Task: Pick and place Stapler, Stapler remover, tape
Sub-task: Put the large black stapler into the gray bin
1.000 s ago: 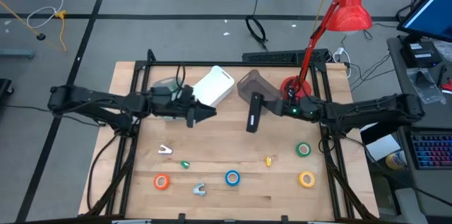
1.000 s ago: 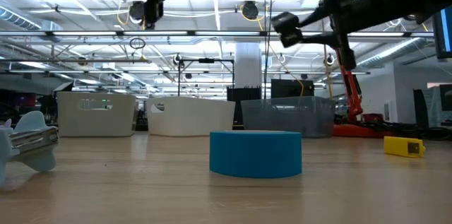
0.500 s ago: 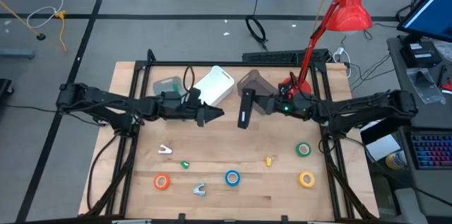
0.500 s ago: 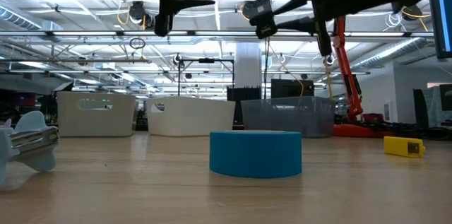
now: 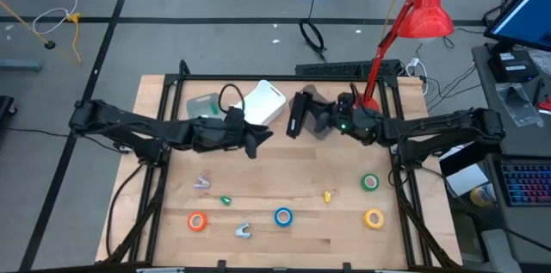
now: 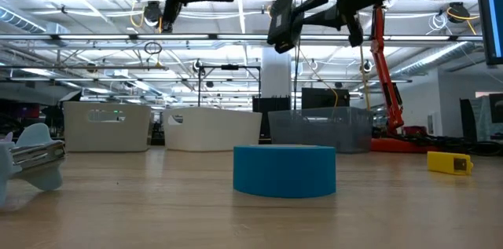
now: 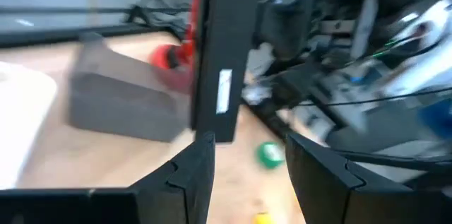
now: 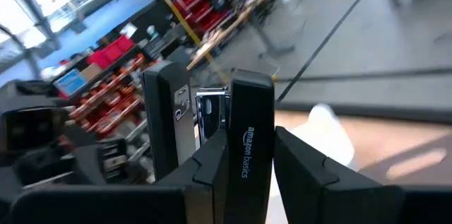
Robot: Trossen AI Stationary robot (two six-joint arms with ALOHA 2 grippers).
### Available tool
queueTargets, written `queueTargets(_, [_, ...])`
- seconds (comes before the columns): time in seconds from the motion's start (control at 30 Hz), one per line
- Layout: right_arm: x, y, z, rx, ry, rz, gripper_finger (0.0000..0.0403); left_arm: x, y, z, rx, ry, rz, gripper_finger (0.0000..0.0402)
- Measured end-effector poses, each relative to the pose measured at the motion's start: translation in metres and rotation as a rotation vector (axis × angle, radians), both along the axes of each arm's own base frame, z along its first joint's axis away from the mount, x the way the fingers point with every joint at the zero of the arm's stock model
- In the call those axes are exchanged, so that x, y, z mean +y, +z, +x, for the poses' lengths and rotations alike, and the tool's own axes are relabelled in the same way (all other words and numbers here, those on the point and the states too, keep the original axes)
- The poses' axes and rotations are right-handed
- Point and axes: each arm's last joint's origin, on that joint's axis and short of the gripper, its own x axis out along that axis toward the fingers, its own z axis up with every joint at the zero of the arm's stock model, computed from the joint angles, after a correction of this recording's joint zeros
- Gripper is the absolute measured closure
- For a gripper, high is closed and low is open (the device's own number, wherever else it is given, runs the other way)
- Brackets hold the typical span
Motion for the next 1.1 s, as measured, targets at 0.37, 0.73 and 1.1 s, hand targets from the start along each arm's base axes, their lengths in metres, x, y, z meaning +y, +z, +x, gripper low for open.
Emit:
queueTargets(0.37, [-0.003,0.011,-0.001,0.003,-0.11,-0.12,0.0317,-0.004,0.007,0.007,0.097,0.091,0.131,0.0227])
queueTargets(0.73, [-0.003,0.013,0.003,-0.076,-0.138,-0.11,0.0317,-0.007,0.013,0.049,0.158,0.129,0.271,0.0227])
queueTargets(1.1, [0.0,0.006,0.016,-0.114,-0.09,-0.118,0.0317,-0.01,0.005,0.068,0.392,0.179,0.433,0.0227])
